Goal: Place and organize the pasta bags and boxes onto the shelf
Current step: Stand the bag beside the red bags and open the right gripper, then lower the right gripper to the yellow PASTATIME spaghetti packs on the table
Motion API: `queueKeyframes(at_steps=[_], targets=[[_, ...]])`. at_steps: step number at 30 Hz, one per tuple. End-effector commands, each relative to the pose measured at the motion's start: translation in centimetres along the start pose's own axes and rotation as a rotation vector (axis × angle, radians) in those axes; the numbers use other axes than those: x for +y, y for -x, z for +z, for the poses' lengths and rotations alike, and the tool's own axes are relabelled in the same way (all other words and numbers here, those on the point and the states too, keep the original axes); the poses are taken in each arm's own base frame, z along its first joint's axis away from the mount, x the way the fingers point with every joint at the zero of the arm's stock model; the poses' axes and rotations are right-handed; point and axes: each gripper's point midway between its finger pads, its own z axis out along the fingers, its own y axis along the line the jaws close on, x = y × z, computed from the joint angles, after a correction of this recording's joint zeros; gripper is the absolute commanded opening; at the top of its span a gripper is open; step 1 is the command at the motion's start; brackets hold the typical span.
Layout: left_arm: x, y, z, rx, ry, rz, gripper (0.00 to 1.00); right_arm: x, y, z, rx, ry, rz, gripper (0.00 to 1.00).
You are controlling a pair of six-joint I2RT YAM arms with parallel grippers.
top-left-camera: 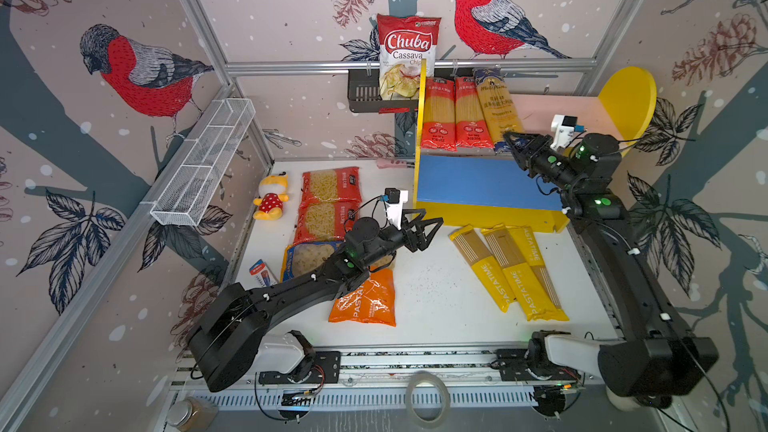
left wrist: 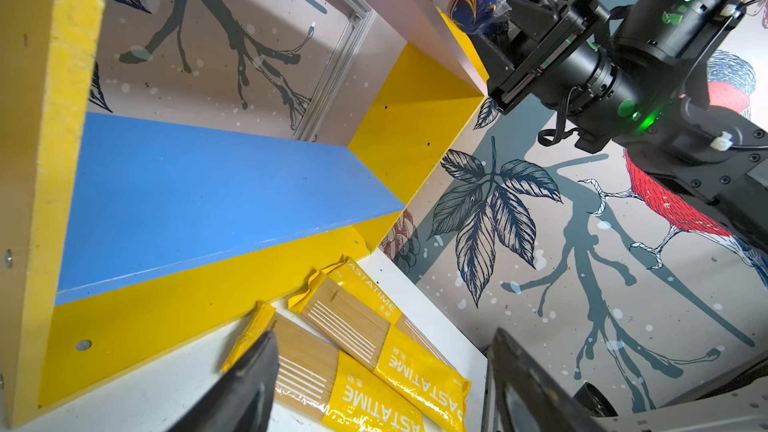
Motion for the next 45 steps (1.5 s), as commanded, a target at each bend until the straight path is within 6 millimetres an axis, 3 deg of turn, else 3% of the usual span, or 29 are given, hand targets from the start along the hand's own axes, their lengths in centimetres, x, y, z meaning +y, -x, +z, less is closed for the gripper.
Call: queueKeyframes(at_steps=[1,3,6,10,18,26,33,39,42,45], targets=[[-0.9,1.1,0.1,-0.039,-0.03,0.011,0.78,1.6,-0.2,-0.2,-0.017,0.06,-0.007,0.24],[-1.0,1.3,0.1,-0.041,-0.032,0.011,0.78,1.6,-0.2,-0.2,-0.031,0.058,0.006,0.33],[-1.1,1.4,-0.2,-0.046,-0.028,0.011,0.78,1.7,0.4,-0.7,-0.077,0.04,0.013,0.38],[-1.0,1.4,-0.6,-0.052,-0.018,0.012,0.78,1.4,1.1,-1.2,-0.134,0.016,0.02,0.4],[-0.9,1.3,-0.8,-0.047,-0.006,0.018,0.78,0.7,1.1,-0.3,-0.144,0.01,0.036,0.37],[-0.3,0.4,-1.3,-0.035,0.015,0.02,0.78,0.6,0.5,-1.8,-0.15,-0.023,-0.066,0.57],[-0.2,-0.4,-1.4,-0.032,0.006,0.028,0.78,-0.4,-1.8,-4.9,-0.128,-0.047,-0.125,0.65],[0.0,-2.0,-1.4,-0.021,0.069,0.138,0.78,-1.6,-5.8,-6.8,-0.054,-0.043,-0.211,0.66],[0.2,-3.1,-1.2,-0.006,0.101,0.169,0.78,-4.3,-8.9,-7.1,-0.016,-0.095,-0.209,0.66],[0.2,-3.7,-1.1,-0.007,0.105,0.171,0.78,-8.2,-11.8,-7.4,0.014,-0.225,-0.208,0.65]])
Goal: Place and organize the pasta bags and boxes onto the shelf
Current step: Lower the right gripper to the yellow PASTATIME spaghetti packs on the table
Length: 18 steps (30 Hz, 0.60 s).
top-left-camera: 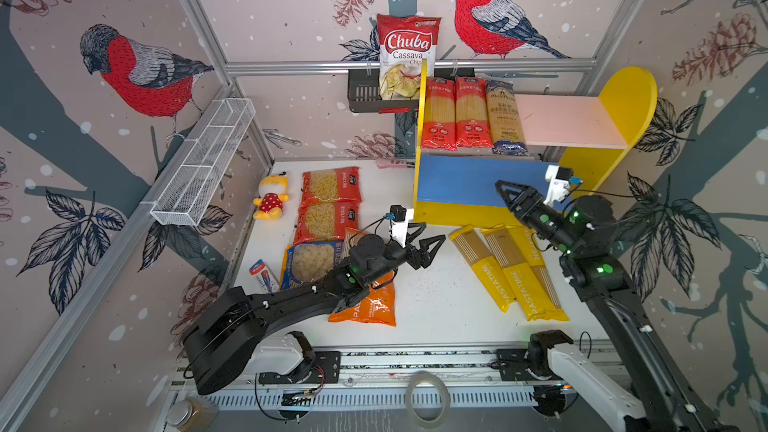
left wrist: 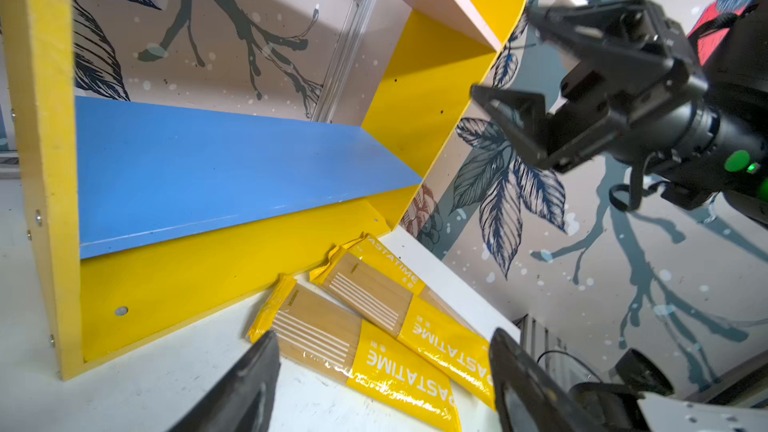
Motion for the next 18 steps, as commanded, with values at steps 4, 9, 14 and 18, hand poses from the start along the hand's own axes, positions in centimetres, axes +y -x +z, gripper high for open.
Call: queueKeyframes(at_steps=[4,9,14,18], targets=[[1.5,-0.6,-0.7,-0.065,0.074,0.018,0.78,-8.5,-6.6,0.4,0.065,-0.25,0.033,0.65],[4.0,-3.8,-1.2,-0.029,0.192,-0.033,0.78,-15.2,-10.3,0.8,0.115,-0.432,0.051,0.63],[4.5,-6.3,-1.0,0.011,0.233,-0.079,0.79,-19.5,-12.4,1.3,0.195,-0.587,0.018,0.63],[3.9,-7.1,-0.6,0.028,0.218,-0.09,0.78,-23.4,-14.4,1.4,0.243,-0.708,0.031,0.64]])
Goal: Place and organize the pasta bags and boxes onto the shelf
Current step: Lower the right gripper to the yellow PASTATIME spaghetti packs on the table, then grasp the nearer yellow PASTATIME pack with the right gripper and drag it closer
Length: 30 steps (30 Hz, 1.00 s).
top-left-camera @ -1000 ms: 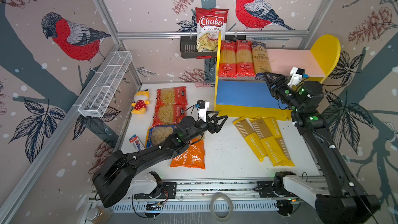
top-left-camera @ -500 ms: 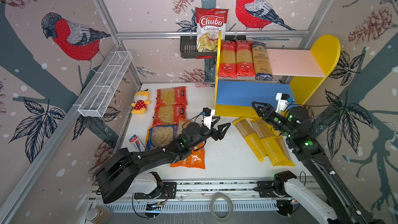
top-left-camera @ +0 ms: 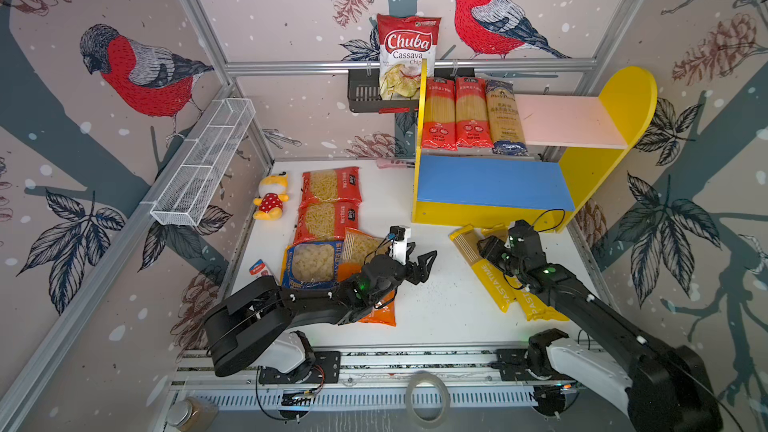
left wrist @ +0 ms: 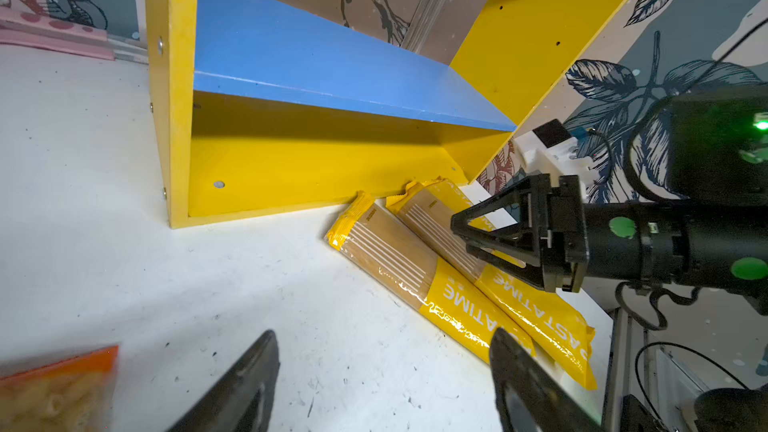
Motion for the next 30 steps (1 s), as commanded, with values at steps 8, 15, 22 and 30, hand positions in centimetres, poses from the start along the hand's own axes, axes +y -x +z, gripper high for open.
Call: queueKeyframes(at_steps=[8,15,22,30], targets=[[-0.2,1.3,0.1,-0.069,0.011,0.019,0.78,-0.7,-3.6,5.0,0.106,-0.108,-0.034,0.63],[1.0,0.6,0.2,-0.058,0.044,-0.003,0.79,5.1,-6.0,4.3,0.183,0.063,-0.034,0.64],[0.4,-0.6,0.7,-0.022,-0.005,-0.067,0.79,2.0,-3.3,1.4,0.169,0.067,-0.037,0.65],[0.7,-2.3,1.4,0.019,-0.009,-0.11,0.78,-1.4,-7.0,1.2,0.207,-0.027,-0.055,0.64]])
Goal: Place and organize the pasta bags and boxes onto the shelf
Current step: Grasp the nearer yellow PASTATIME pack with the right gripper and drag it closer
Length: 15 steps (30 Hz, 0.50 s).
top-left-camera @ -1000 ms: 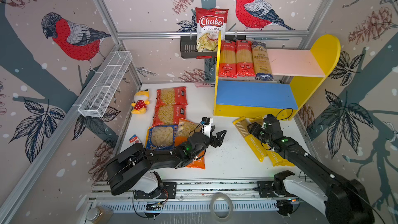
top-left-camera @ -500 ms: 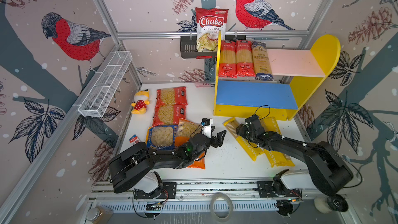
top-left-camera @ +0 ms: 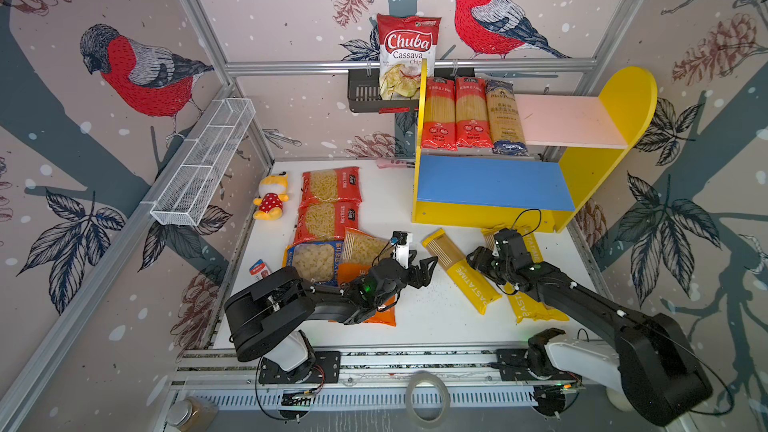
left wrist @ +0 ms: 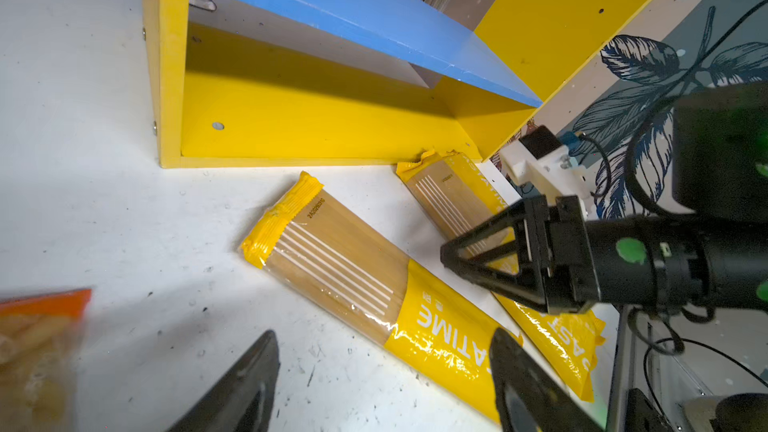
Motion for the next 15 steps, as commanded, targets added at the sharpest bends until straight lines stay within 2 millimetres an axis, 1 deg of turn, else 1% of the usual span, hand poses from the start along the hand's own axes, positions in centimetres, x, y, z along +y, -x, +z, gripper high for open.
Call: queueKeyframes(at_steps=[1,2,5,7,10,11,12,13,15], targets=[[-0.8,0.7,0.2,-0.036,-0.041,-0.039,0.78,-0.6,-1.7,0.3,0.017,-0.012,0.014,0.64],[-0.6,0.5,0.2,-0.035,-0.034,-0.043,0.78,-0.3,-2.2,0.5,0.023,-0.004,0.016,0.64],[0.1,0.3,0.0,-0.037,-0.007,-0.045,0.78,1.5,-3.6,0.9,0.042,0.023,0.003,0.64],[0.5,0.2,-0.2,-0.035,0.01,-0.035,0.78,3.2,-4.4,0.9,0.05,0.06,-0.011,0.64],[0.9,0.0,-0.3,-0.028,0.027,-0.018,0.78,5.5,-4.8,0.5,0.055,0.119,-0.031,0.64],[0.9,0.0,-0.3,-0.025,0.03,-0.013,0.78,5.9,-4.8,0.3,0.061,0.136,-0.033,0.64],[1.0,-0.1,-0.3,-0.022,0.033,-0.009,0.78,6.1,-4.7,0.1,0.062,0.148,-0.035,0.64],[1.0,0.0,-0.3,-0.022,0.034,-0.007,0.78,5.8,-4.4,0.0,0.055,0.146,-0.03,0.65],[0.9,0.1,-0.4,-0.025,0.032,-0.01,0.78,4.7,-3.4,-0.3,0.028,0.134,-0.02,0.65]])
